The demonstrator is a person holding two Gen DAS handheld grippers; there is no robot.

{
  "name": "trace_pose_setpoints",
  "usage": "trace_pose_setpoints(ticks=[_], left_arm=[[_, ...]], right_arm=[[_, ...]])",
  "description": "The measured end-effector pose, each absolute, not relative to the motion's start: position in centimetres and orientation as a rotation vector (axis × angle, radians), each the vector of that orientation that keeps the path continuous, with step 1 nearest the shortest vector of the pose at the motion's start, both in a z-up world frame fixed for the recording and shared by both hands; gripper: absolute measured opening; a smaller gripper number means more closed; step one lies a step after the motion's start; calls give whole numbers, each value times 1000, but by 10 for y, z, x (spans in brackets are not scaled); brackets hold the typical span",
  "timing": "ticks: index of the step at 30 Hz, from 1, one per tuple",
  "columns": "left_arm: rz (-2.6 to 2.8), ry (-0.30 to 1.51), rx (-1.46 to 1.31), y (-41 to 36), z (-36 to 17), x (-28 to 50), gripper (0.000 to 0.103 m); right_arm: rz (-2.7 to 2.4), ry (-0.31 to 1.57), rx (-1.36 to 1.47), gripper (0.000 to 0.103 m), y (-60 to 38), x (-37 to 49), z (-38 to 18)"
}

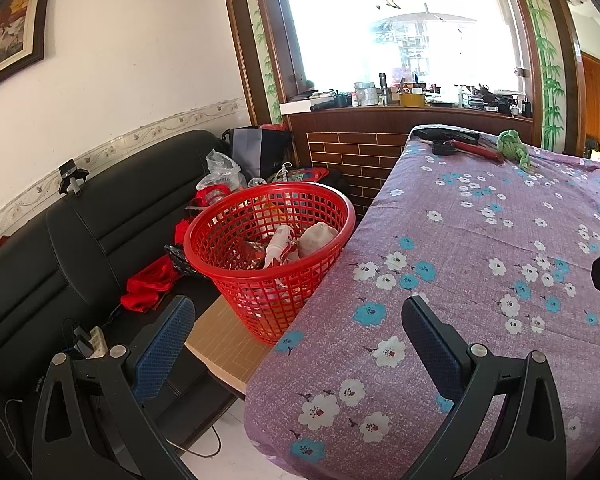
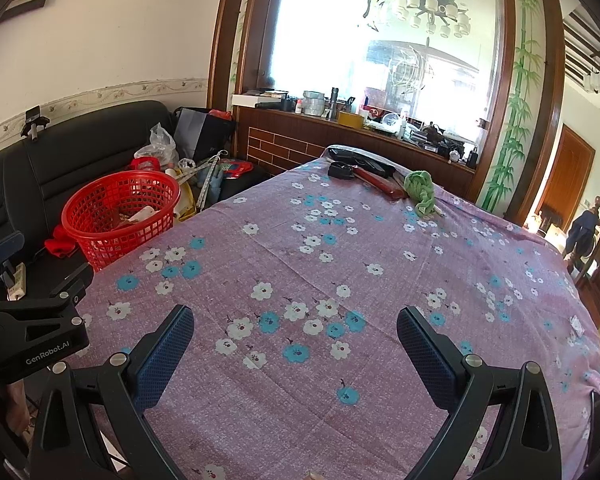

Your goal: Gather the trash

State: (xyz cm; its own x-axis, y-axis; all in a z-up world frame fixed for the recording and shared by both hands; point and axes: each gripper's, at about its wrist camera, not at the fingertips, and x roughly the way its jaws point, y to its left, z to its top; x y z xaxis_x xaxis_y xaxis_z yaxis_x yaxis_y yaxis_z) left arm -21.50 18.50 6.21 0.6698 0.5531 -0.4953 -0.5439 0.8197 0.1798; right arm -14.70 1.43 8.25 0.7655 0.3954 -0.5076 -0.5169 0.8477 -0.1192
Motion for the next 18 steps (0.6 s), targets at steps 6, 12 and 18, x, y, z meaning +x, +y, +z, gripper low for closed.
trace_pose_setpoints(ticks=[6, 12, 18], left_arm=[[611, 564, 23, 184, 62, -214, 103], [590, 566, 38, 178, 62, -210, 103], [535, 565, 86, 163, 68, -189, 103]], right_arm=[[501, 494, -259, 103, 14, -146, 82], [499, 500, -257, 103, 10, -142, 80], [464, 547, -198, 103, -11, -122, 78]])
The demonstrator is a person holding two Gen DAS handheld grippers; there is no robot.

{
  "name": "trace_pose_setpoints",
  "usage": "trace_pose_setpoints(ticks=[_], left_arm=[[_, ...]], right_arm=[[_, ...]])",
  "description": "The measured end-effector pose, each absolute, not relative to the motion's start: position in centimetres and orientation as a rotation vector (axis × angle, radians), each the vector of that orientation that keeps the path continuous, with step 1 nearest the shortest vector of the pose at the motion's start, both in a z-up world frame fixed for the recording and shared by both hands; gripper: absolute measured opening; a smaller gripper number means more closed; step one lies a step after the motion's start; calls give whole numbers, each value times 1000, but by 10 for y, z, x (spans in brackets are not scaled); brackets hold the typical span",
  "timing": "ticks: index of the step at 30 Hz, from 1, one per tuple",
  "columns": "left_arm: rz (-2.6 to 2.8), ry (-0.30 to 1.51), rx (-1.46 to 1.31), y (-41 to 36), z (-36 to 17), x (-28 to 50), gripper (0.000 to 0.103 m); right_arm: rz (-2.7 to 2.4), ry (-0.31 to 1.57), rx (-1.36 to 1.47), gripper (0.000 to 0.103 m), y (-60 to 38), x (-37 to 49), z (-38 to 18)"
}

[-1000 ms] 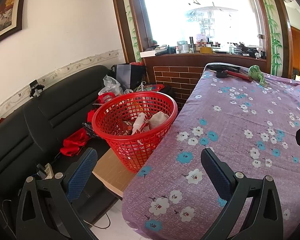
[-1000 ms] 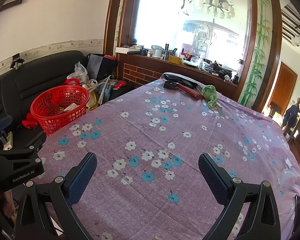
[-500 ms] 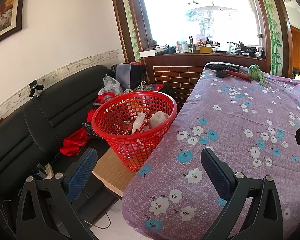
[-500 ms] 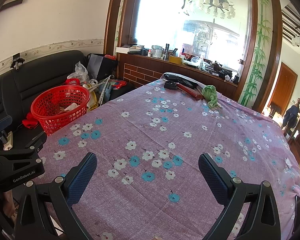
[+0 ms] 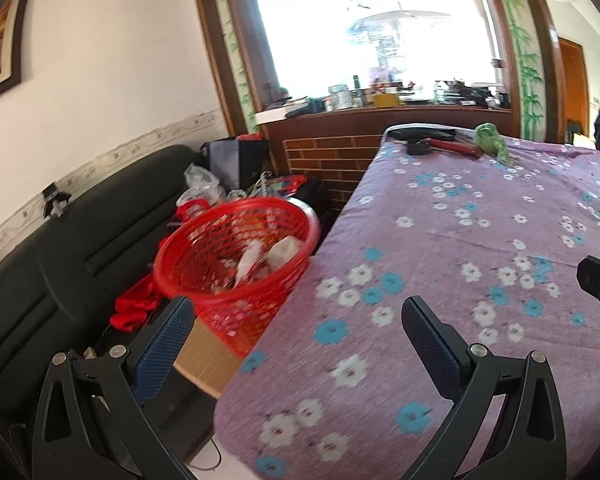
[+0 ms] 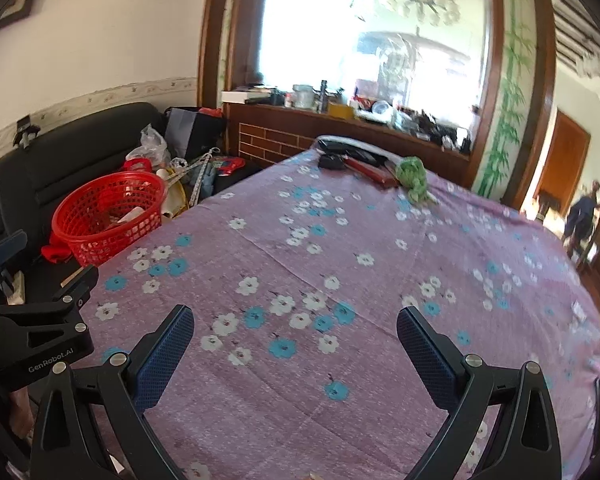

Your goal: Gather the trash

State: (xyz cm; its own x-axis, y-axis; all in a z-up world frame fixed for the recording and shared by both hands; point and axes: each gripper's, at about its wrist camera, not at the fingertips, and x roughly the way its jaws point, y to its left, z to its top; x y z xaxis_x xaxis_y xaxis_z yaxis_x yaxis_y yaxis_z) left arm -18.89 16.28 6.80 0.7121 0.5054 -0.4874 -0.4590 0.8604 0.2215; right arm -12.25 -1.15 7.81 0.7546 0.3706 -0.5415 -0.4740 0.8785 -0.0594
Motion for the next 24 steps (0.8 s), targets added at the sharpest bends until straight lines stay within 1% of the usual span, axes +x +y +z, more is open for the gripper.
trace_pose_setpoints(ticks=[5, 10, 14, 18, 24], left_arm=[[411, 614, 96, 133, 73, -154, 103], [221, 730, 75, 87, 68, -105, 103], [112, 831, 68, 45, 53, -65, 103], [54, 927, 65, 17, 30, -35, 103], [37, 998, 61, 8, 13, -14, 103]], right_arm=[[348, 594, -141, 103, -52, -98, 74], [161, 723, -56, 103, -113, -58, 56], [15, 840, -13, 103, -157, -27, 35], [-39, 900, 48, 102, -186, -12, 19], [-4, 965, 70, 103, -192, -1, 7]])
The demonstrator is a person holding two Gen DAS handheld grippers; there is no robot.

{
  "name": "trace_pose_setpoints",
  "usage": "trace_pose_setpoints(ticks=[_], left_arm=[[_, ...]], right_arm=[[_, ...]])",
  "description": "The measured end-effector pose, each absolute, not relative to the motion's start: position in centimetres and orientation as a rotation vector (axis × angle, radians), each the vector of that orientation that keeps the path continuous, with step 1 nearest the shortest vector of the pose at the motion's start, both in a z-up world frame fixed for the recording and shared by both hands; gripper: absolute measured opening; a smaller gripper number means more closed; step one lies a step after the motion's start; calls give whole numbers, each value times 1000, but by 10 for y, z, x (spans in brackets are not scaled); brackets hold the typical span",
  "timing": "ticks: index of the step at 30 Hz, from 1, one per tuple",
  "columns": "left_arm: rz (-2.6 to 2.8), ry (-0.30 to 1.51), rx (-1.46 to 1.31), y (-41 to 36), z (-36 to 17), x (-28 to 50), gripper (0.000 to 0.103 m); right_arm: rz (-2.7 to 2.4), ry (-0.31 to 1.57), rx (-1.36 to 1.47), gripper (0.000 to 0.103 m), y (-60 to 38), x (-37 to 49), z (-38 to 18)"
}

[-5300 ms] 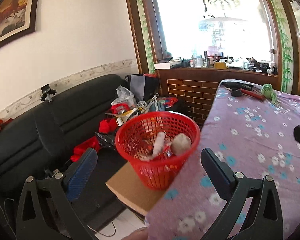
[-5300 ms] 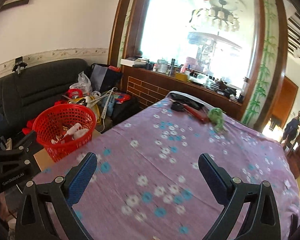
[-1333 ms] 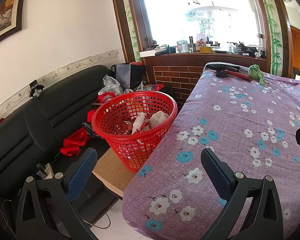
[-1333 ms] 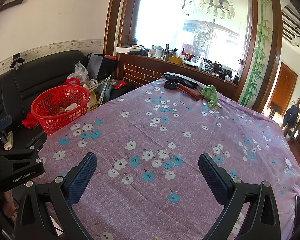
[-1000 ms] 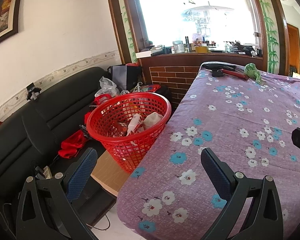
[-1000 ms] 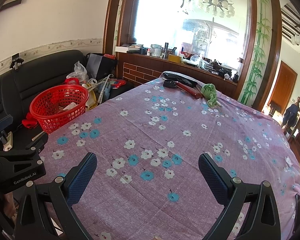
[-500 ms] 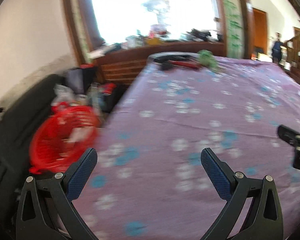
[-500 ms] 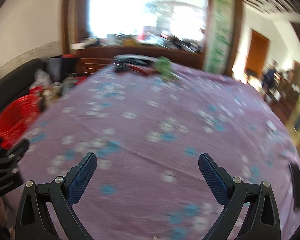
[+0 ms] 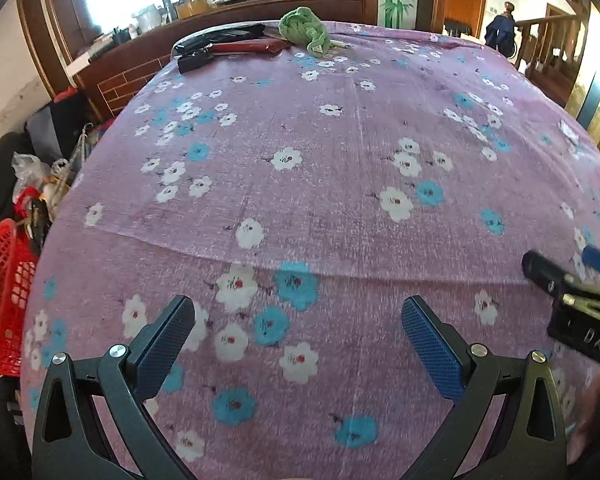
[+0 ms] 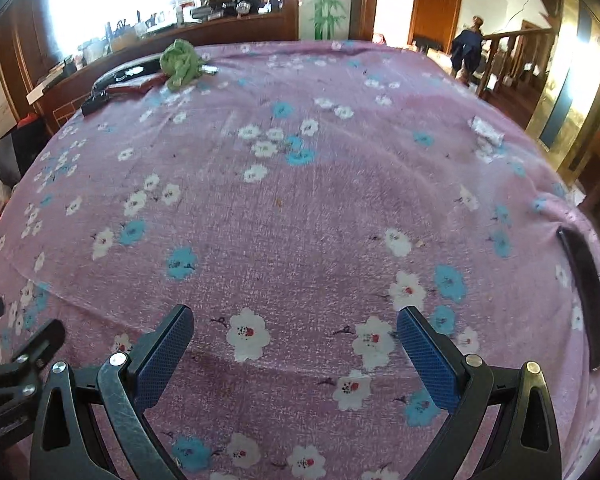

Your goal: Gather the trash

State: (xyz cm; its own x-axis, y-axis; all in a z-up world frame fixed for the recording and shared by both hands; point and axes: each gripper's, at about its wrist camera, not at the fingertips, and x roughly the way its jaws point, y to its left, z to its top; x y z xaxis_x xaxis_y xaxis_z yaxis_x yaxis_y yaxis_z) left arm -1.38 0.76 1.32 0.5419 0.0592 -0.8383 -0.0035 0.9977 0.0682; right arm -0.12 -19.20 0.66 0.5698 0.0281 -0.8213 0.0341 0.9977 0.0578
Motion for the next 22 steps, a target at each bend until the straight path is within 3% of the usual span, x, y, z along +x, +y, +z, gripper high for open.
trace_pose_setpoints(ticks=[22], left_arm=[[12, 1011, -6, 17, 9, -4, 103]], right_arm=[[1, 976, 46, 103, -188, 8, 5]])
